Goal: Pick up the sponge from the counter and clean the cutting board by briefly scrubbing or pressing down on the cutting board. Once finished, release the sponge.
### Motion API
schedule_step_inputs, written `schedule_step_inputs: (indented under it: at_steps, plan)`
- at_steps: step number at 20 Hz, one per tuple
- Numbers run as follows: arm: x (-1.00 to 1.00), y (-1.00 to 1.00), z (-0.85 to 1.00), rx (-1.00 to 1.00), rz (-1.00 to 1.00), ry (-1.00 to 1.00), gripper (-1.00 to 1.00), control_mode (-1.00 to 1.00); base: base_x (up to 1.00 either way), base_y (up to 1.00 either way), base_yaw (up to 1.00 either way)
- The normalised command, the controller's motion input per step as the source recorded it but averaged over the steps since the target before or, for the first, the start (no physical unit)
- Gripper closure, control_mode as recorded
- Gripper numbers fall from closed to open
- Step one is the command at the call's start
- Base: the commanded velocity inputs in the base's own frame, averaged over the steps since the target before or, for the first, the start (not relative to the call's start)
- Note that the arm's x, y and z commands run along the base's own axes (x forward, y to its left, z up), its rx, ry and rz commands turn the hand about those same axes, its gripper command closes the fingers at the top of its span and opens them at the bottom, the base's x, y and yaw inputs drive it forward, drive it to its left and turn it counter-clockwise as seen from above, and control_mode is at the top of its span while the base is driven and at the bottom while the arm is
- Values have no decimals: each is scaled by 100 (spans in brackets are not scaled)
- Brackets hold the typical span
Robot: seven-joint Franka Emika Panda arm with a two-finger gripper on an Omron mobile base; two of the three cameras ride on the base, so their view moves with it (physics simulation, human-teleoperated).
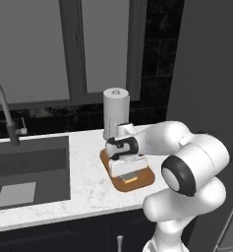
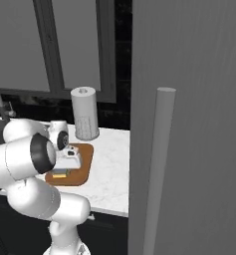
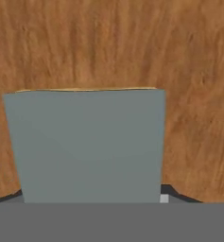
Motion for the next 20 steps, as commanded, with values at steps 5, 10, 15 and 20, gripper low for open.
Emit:
schedule_step_inputs:
  at_steps: [5, 10, 15, 20]
  plan:
    - [-2, -100, -24, 0, 12, 0, 100, -100, 0, 0, 0]
    - [0, -100, -23, 0, 14, 0, 100, -100, 0, 0, 0]
    - [0, -100, -32, 3, 14, 0, 100, -100, 0, 0, 0]
    - [0, -100, -37, 8, 14, 0, 100, -100, 0, 0, 0]
